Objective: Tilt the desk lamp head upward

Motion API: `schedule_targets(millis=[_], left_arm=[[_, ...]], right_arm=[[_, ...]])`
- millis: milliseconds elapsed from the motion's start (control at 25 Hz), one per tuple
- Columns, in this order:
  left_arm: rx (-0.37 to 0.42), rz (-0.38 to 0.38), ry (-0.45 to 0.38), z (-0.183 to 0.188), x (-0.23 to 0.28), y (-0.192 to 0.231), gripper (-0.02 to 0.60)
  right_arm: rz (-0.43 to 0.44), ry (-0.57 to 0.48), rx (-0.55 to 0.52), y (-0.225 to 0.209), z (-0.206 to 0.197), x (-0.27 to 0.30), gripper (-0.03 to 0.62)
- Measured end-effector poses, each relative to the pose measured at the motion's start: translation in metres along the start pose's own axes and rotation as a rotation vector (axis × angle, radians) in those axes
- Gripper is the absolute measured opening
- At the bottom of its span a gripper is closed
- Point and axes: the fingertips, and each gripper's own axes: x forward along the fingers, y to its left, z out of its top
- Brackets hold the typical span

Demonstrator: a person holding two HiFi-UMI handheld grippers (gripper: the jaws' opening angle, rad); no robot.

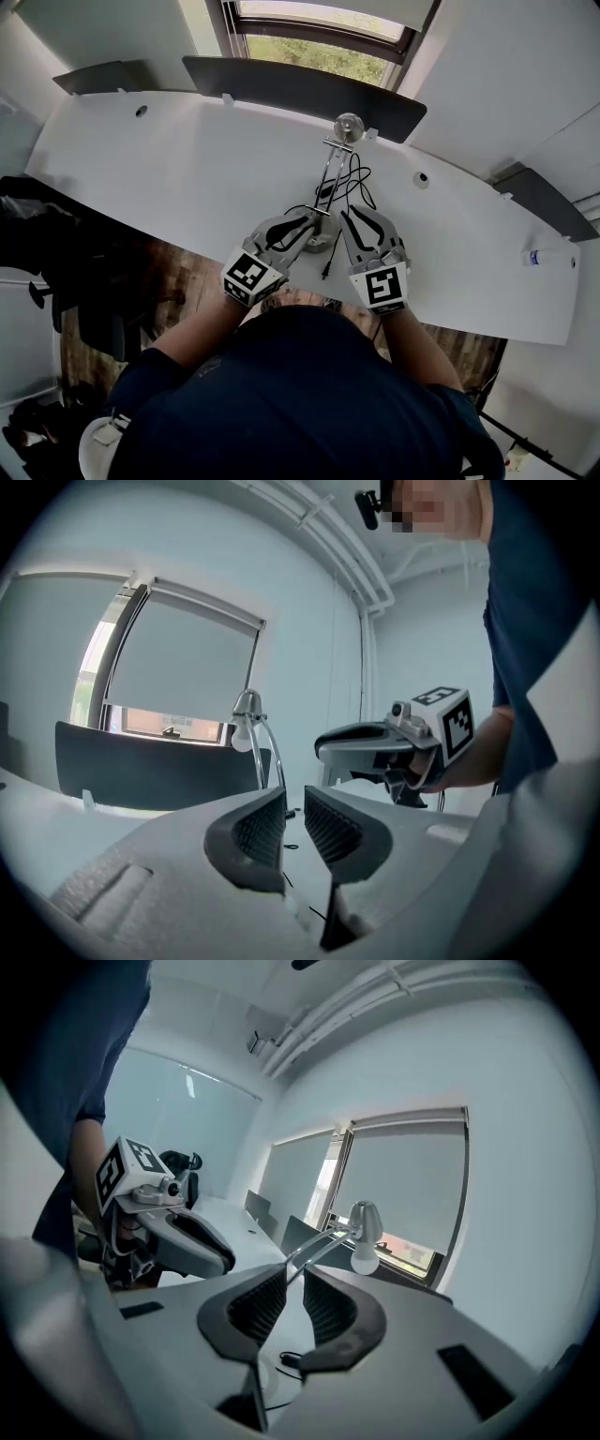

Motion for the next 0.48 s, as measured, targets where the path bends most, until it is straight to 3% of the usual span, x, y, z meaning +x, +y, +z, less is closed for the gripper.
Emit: schedule_targets(millis=[280, 480], left_arm=[[0.022, -0.032, -0.057, 0.028, -0.004, -0.012, 0.040], [0.026, -0.041, -0.083, 0.036, -0.010, -0.022, 0.008]], right_arm=[[0.071, -0.034, 0.250, 0.022, 0.002, -0.009, 0.028], [0.139, -0.102, 0.305, 0.038, 0.021, -0.017, 0.012]])
